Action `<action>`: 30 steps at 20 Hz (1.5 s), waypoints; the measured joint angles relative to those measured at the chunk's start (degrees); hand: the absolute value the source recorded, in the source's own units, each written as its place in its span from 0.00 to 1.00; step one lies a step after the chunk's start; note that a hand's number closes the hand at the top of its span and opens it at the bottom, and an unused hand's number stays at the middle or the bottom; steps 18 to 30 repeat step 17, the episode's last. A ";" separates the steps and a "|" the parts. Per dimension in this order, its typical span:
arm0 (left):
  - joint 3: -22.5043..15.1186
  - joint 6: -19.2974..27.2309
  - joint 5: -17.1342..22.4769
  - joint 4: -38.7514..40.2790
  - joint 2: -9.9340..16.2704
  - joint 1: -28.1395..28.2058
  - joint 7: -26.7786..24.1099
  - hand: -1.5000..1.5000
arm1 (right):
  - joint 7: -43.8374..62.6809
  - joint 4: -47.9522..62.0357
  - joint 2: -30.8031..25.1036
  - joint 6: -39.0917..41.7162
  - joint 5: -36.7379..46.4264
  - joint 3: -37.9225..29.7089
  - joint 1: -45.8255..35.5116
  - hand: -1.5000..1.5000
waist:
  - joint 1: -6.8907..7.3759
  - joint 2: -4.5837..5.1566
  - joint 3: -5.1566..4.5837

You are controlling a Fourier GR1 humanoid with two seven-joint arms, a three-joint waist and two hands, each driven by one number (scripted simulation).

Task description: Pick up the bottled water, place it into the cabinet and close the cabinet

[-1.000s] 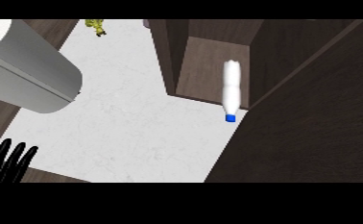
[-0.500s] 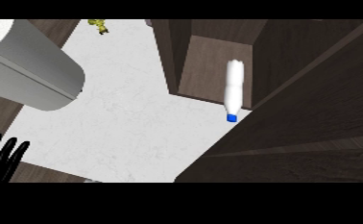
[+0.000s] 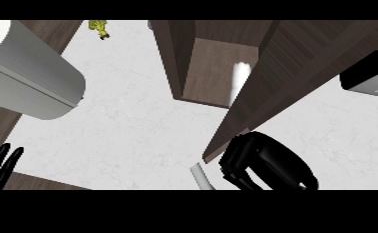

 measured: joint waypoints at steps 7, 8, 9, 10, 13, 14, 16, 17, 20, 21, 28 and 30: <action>1.05 -1.45 0.77 0.43 0.29 1.74 0.38 0.00 | 1.92 19.88 7.32 -9.02 3.87 -9.51 -18.88 1.00 | -1.72 -0.62 0.22; 1.44 -1.57 1.24 0.33 0.35 1.90 0.55 0.00 | 1.49 23.16 7.78 -9.59 4.50 -10.66 -21.54 1.00 | -2.10 -0.67 0.28; 1.54 -1.79 1.33 0.20 0.39 2.20 0.67 0.00 | 1.50 26.34 8.11 -10.13 4.86 -11.87 -24.25 1.00 | -2.32 -0.71 0.34; 1.77 -1.96 1.31 0.35 0.37 2.32 0.69 0.00 | 1.59 28.86 8.27 -10.19 4.92 -12.64 -26.19 1.00 | -2.61 -0.84 0.45; 2.53 -2.27 1.72 0.39 0.24 2.21 1.09 0.00 | 0.54 35.17 9.18 -8.94 5.77 -12.51 -29.32 1.00 | -3.80 -1.37 0.63; 2.53 -2.13 1.79 0.17 -0.09 2.12 1.27 0.00 | 1.30 38.66 9.82 -7.65 6.30 -10.99 -29.44 1.00 | -4.04 -0.86 0.43; 2.67 -2.13 1.76 -0.68 -0.04 2.58 1.52 0.00 | 0.59 42.30 10.84 -6.72 6.01 -9.43 -32.11 1.00 | -3.60 -0.93 0.15; 3.02 -2.33 1.76 -0.60 0.02 2.79 1.46 0.00 | 0.19 43.59 10.80 -6.16 5.49 -8.96 -33.22 1.00 | -3.62 -0.98 0.12; 3.02 -2.33 1.76 -0.60 0.02 2.79 1.46 0.00 | 0.19 43.59 10.80 -6.16 5.49 -8.96 -33.22 1.00 | -3.62 -0.98 0.12; 3.02 -2.33 1.76 -0.60 0.02 2.79 1.46 0.00 | 0.19 43.59 10.80 -6.16 5.49 -8.96 -33.22 1.00 | -3.62 -0.98 0.12; 3.02 -2.33 1.76 -0.60 0.02 2.79 1.46 0.00 | 0.19 43.59 10.80 -6.16 5.49 -8.96 -33.22 1.00 | -3.62 -0.98 0.12; 3.02 -2.33 1.76 -0.60 0.02 2.79 1.46 0.00 | 0.19 43.59 10.80 -6.16 5.49 -8.96 -33.22 1.00 | -3.62 -0.98 0.12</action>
